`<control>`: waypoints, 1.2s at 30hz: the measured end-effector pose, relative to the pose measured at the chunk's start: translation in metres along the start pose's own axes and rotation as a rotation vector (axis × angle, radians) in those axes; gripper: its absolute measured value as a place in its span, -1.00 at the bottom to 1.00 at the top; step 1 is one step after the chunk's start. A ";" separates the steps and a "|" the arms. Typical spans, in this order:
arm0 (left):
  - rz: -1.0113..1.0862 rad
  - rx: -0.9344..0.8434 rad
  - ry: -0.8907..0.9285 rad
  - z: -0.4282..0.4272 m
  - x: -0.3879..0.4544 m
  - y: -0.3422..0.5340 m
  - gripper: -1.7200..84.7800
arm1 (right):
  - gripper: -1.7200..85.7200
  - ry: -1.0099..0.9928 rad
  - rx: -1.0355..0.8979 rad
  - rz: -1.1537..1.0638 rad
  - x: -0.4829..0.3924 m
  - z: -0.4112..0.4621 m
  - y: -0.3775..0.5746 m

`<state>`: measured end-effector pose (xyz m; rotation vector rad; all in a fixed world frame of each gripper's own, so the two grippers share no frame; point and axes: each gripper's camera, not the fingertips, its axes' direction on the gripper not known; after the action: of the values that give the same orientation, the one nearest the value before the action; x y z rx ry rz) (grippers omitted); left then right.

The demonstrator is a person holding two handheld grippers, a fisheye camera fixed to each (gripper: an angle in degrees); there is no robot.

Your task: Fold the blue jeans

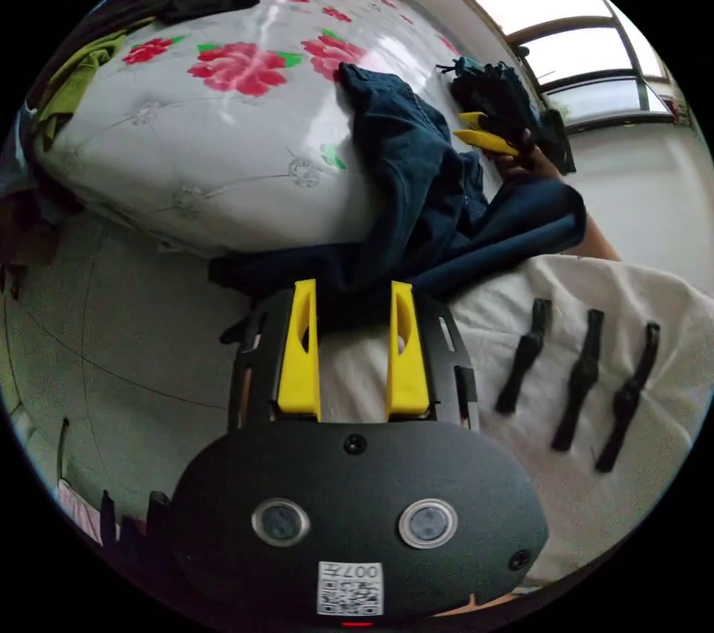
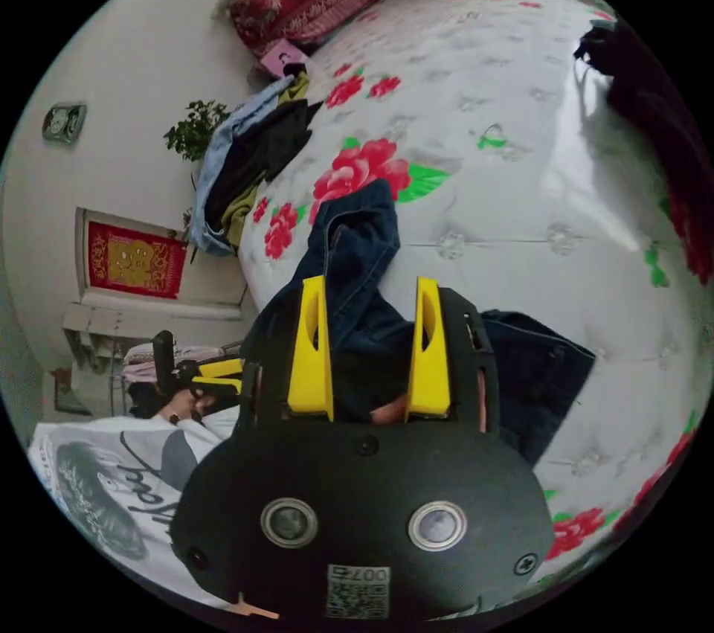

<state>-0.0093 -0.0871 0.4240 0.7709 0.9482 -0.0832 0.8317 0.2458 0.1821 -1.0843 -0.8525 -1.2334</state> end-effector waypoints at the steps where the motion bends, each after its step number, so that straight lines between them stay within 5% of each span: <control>1: 0.007 -0.006 -0.014 0.012 0.006 -0.007 -0.71 | -0.77 -0.012 -0.031 0.008 0.001 0.011 -0.004; 5: 0.034 -0.090 -0.194 0.033 0.026 -0.039 -0.92 | -0.91 -0.117 -0.139 0.016 0.002 0.055 0.004; 13: 0.373 0.150 -0.080 -0.066 0.124 -0.107 -0.95 | -0.96 -0.349 0.654 -0.116 -0.011 -0.149 0.185; 17: 0.691 0.292 -0.013 -0.097 0.225 -0.164 -0.93 | -0.97 -0.104 1.004 -0.176 -0.049 -0.248 0.298; 21: 0.677 0.409 -0.051 -0.107 0.243 -0.180 -0.85 | -0.97 0.190 1.291 -0.015 -0.055 -0.296 0.387; 24: 0.611 0.321 -0.048 -0.076 0.208 -0.165 -0.80 | -0.97 0.273 1.323 0.153 -0.041 -0.301 0.430; 29: 0.185 -0.021 -0.075 0.006 0.083 -0.084 -0.70 | -0.97 0.396 1.194 0.351 -0.025 -0.276 0.452; 36: 0.079 -0.085 -0.135 0.037 0.055 -0.024 -0.65 | -0.97 0.419 1.173 0.349 -0.028 -0.268 0.435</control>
<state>0.0405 -0.1141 0.3819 0.7144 0.7873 -0.0260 1.2407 -0.0041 0.0034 -0.0012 -0.8109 -0.4508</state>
